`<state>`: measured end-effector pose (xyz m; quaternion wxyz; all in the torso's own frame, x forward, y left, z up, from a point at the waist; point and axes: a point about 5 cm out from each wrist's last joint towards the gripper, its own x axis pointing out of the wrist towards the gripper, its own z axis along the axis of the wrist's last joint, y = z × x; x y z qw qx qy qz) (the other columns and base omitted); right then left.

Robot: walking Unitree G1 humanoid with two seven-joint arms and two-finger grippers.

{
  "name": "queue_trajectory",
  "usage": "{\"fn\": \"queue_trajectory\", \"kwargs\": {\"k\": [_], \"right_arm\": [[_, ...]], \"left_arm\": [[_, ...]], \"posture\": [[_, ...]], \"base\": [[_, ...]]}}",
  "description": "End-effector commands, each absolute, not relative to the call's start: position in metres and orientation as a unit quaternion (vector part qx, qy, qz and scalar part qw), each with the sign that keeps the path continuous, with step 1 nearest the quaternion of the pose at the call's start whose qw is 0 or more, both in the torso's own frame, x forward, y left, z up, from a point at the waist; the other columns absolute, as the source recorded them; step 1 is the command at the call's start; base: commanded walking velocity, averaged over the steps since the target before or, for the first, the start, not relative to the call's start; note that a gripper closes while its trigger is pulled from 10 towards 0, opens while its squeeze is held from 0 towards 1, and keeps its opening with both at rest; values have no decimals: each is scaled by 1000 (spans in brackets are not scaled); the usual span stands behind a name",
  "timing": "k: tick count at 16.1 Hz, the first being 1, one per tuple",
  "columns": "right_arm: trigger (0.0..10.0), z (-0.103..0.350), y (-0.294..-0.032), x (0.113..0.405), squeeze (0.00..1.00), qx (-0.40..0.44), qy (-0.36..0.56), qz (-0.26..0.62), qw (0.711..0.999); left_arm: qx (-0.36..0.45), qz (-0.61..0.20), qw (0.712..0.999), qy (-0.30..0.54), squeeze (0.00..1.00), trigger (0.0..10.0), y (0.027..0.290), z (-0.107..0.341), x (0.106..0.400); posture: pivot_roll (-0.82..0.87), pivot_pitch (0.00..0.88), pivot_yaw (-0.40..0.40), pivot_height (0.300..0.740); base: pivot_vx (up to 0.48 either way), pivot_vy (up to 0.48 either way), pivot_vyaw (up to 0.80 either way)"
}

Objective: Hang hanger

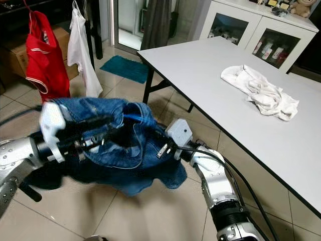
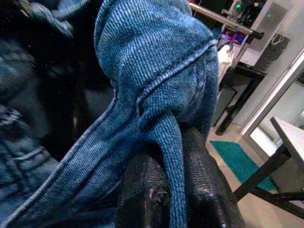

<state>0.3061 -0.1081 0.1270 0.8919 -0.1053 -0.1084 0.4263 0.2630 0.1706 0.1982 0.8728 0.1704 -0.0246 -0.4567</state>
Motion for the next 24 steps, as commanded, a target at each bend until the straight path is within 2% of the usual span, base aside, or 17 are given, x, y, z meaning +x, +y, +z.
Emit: {"fn": "queue_trajectory", "kwargs": {"k": [1,3,4,5,6,7,8,9,14,15,16,18,19,20,21,22,24], "right_arm": [[0,143,-113,306,0,-107,-156,417,889],[0,142,-113,306,0,-110,-155,419,888],[0,142,-113,306,0,-111,-154,419,888],[0,141,-113,305,0,-112,-154,419,888],[0,141,-113,304,0,-112,-153,420,888],[0,139,-113,303,0,-115,-153,419,888],[0,139,-114,303,0,-116,-153,419,888],[0,140,-115,302,0,-117,-157,412,890],[0,146,-116,304,0,-123,-180,399,891],[0,146,-115,304,0,-124,-180,399,891],[0,145,-115,304,0,-126,-180,398,891],[0,143,-112,305,0,-136,-172,402,889],[0,142,-111,305,0,-138,-171,403,889],[0,140,-110,305,0,-141,-164,405,888],[0,137,-110,305,0,-144,-155,403,891],[0,134,-109,306,0,-144,-148,400,893],[0,131,-108,305,0,-142,-143,399,895]], "left_arm": [[210,-433,877,9,1000,10000,175,189,268],[265,-364,893,-9,1000,10000,181,197,279],[255,-340,904,-42,871,10000,181,204,283],[209,-318,920,-89,0,10000,181,213,284],[186,-312,926,-99,0,10000,182,215,284],[97,-290,947,-103,0,10000,185,217,284],[61,-282,952,-99,0,10000,187,216,283],[-21,-280,956,-78,0,10000,189,209,279],[-151,-296,942,-54,0,10000,187,196,263],[-136,-309,940,-59,769,10000,184,197,261],[-84,-339,935,-64,1000,10000,176,198,255],[80,-362,927,-64,1000,10000,165,193,250],[97,-362,925,-66,1000,10000,164,193,250],[130,-360,921,-76,918,10000,163,195,250],[179,-350,915,-94,208,10000,162,200,251],[195,-344,912,-107,1000,10000,162,204,252],[129,-351,922,-100,1000,10000,161,204,250]], "posture": [[136,59,-150,740],[137,59,-151,740],[135,60,-150,740],[135,61,-149,740],[135,61,-149,740],[133,62,-145,740],[132,63,-145,740],[133,66,-146,740],[142,69,-151,740],[142,69,-151,740],[145,66,-154,740],[147,64,-152,740],[147,64,-152,740],[148,65,-151,740],[150,64,-151,740],[150,64,-151,740],[154,61,-147,740]], "base": [[0,0,0],[0,0,0],[0,0,0],[0,0,0],[0,0,0],[0,0,0],[0,0,0],[0,0,0],[0,0,0],[0,0,0],[0,0,0],[0,0,0],[0,0,0],[0,0,0],[0,0,0],[0,0,0],[0,0,0]]}}
